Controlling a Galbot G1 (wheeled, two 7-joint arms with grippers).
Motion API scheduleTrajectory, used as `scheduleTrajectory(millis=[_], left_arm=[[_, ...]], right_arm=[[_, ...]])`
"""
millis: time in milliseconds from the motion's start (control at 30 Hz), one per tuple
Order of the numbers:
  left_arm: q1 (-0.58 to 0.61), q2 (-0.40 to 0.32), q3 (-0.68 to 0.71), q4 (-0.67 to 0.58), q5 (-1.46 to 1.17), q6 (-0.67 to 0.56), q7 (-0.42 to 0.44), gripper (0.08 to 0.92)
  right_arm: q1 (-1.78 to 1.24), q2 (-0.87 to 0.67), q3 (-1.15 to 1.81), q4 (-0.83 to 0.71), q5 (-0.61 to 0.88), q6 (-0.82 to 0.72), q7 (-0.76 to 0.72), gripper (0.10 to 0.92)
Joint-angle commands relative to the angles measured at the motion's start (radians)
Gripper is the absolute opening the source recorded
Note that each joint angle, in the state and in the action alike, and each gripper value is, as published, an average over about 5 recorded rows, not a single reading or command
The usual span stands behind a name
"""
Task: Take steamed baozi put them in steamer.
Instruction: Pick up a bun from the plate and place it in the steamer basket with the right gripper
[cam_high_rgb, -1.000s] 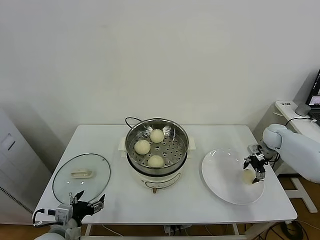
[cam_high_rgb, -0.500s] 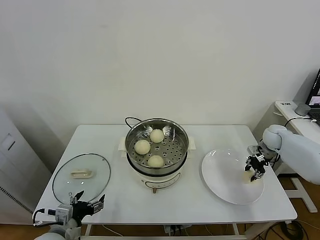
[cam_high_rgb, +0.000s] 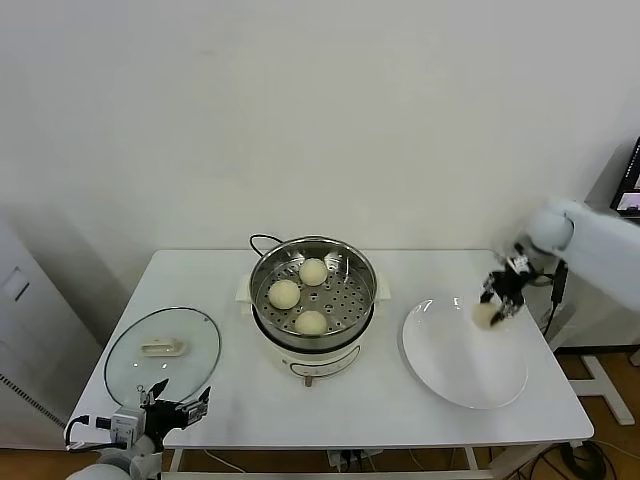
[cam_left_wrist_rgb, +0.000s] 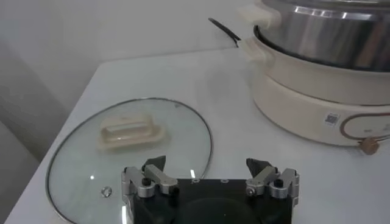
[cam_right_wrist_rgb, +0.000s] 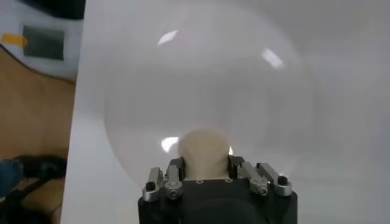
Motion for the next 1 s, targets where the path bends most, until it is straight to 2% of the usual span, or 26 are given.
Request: scheduleTrajectory(millis=[33, 467, 700, 1000], left_arm=[[-0.003, 0.001, 0.006, -0.004, 0.000, 0.002, -0.002, 0.823], [-0.014, 0.006, 0.022, -0.005, 0.001, 0.004, -0.003, 0.823], [-0.018, 0.007, 0.030, -0.007, 0.001, 0.005, -0.004, 0.823], [-0.007, 0.007, 0.021, -0.011, 0.001, 0.001, -0.003, 0.823]], right_arm=[[0.323, 0.140, -0.259, 0.057, 0.333, -0.108, -0.025, 0.450], [0.333, 0.434, -0.288, -0.018, 0.604, -0.243, 0.024, 0.450], [0.317, 0.520, -0.298, -0.025, 0.642, -0.298, 0.061, 0.450], [0.248, 0.560, -0.308, -0.024, 0.635, -0.344, 0.132, 0.450]])
